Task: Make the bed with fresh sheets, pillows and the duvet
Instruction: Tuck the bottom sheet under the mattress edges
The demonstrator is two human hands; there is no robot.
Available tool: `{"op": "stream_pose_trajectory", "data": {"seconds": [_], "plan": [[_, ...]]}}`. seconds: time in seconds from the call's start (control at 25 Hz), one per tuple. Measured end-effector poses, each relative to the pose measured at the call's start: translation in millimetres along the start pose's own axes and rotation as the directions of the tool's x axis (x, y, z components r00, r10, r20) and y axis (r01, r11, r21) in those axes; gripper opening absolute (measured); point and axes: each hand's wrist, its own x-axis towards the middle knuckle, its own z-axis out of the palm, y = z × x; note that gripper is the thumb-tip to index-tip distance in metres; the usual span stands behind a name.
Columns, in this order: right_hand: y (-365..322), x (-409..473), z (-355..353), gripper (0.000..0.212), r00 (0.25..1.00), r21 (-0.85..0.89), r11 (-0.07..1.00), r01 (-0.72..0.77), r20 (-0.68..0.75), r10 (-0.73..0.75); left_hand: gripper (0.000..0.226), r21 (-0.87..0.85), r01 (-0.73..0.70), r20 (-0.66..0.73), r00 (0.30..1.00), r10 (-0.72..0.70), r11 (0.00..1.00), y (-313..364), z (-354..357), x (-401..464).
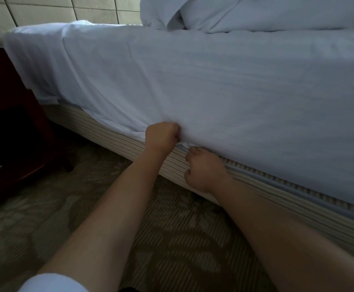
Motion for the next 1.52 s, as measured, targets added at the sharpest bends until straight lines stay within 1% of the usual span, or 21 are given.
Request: {"op": "stream_pose_trajectory", "data": {"seconds": [0.04, 0.12, 0.2, 0.24, 0.28, 0.36, 0.4, 0.48, 0.56, 0.64, 0.68, 0.76, 0.92, 1.0, 1.08, 1.16, 1.24, 1.32, 1.4, 1.52], "plan": [[-1.8, -2.5, -0.7, 0.038, 1.0, -0.005, 1.0, 0.013, 0.0, -0.013, 0.016, -0.015, 0.03, -0.009, 0.999, -0.03, 0.999, 1.4, -0.2, -2.2], [-8.1, -12.4, -3.5, 0.041, 0.995, -0.003, 1.0, 0.021, 0.095, -0.02, 0.015, -0.079, 0.062, 0.012, 0.998, -0.061, 0.995, -0.5, -2.9, -6.9], [-11.3, -20.3, -5.9, 0.056, 0.989, -0.062, 0.998, 0.009, 0.148, 0.0, 0.016, -0.149, 0.043, 0.064, 0.997, -0.034, 0.988, -6.9, -5.2, -10.1], [-10.1, -20.9, -6.1, 0.06, 0.991, -0.073, 0.997, -0.005, 0.136, 0.015, 0.017, -0.176, 0.032, 0.089, 0.996, -0.017, 0.984, -9.8, -6.3, -11.8], [-11.6, -20.6, -6.6, 0.06, 0.994, -0.068, 0.997, -0.027, 0.108, 0.035, 0.018, -0.194, 0.03, 0.11, 0.994, -0.009, 0.981, -11.4, -7.1, -13.5], [-15.0, -14.8, -4.9, 0.053, 0.992, -0.08, 0.996, -0.034, 0.117, 0.043, 0.019, -0.205, 0.058, 0.115, 0.993, -0.035, 0.977, -10.8, -8.2, -12.1], [-13.0, -10.1, -1.9, 0.05, 0.992, -0.112, 0.993, -0.039, 0.118, 0.052, 0.02, -0.202, 0.081, 0.105, 0.993, -0.06, 0.976, -9.5, -7.4, -9.4], [-8.7, 0.0, 0.8, 0.046, 0.996, -0.148, 0.988, -0.037, 0.071, 0.047, 0.025, -0.168, 0.106, 0.073, 0.993, -0.095, 0.98, -8.0, -3.4, -1.6], [-2.2, 12.7, 10.0, 0.048, 1.0, -0.148, 0.989, 0.013, 0.028, -0.009, 0.033, -0.1, 0.104, 0.028, 0.994, -0.102, 0.99, -8.6, 4.2, 7.1], [0.2, 19.7, 10.5, 0.05, 0.999, -0.132, 0.991, 0.031, 0.028, -0.028, 0.038, -0.033, 0.091, -0.019, 0.996, -0.091, 0.995, -6.7, 8.7, 8.0], [0.4, 20.8, 9.4, 0.049, 0.999, -0.154, 0.987, 0.043, 0.03, -0.039, 0.038, -0.03, 0.097, -0.026, 0.995, -0.098, 0.995, -4.6, 8.3, 5.9], [-1.8, 13.5, 5.8, 0.05, 0.998, -0.16, 0.986, 0.047, 0.041, -0.041, 0.037, -0.09, 0.132, 0.014, 0.991, -0.131, 0.987, -3.8, 5.1, 1.5], [-10.7, -11.6, 6.7, 0.057, 0.995, -0.181, 0.98, 0.078, 0.07, -0.066, 0.033, -0.226, 0.116, 0.189, 0.979, -0.073, 0.967, -11.9, -6.4, -3.4], [-14.7, -13.2, 6.3, 0.058, 0.996, -0.201, 0.978, 0.058, 0.08, -0.042, 0.036, -0.241, 0.132, 0.223, 0.972, -0.077, 0.961, -13.0, -8.9, -4.2], [-15.1, -7.4, 3.5, 0.055, 0.995, -0.2, 0.979, 0.035, 0.096, -0.016, 0.039, -0.22, 0.152, 0.205, 0.973, -0.107, 0.964, -8.8, -8.2, -4.9], [-12.7, 1.8, 2.8, 0.053, 0.994, -0.201, 0.979, 0.044, 0.106, -0.022, 0.039, -0.181, 0.186, 0.161, 0.974, -0.157, 0.966, -3.7, -6.1, -1.9], [-9.3, 11.8, 5.6, 0.052, 0.994, -0.197, 0.979, 0.043, 0.112, -0.021, 0.04, -0.132, 0.228, 0.091, 0.972, -0.217, 0.965, 1.0, -3.1, 1.8], [-6.2, 19.4, 8.8, 0.053, 0.992, -0.193, 0.98, 0.04, 0.128, -0.015, 0.039, -0.084, 0.245, 0.018, 0.969, -0.244, 0.966, 5.0, 1.0, 3.7], [-5.4, 20.9, 9.2, 0.053, 0.992, -0.192, 0.98, 0.044, 0.129, -0.019, 0.039, -0.071, 0.21, -0.025, 0.977, -0.213, 0.975, 2.7, 6.2, 0.9], [-7.3, 10.2, 6.9, 0.049, 0.989, -0.201, 0.978, 0.061, 0.142, -0.032, 0.036, -0.179, 0.12, 0.035, 0.993, -0.115, 0.976, -10.7, 9.1, -5.4]]}}
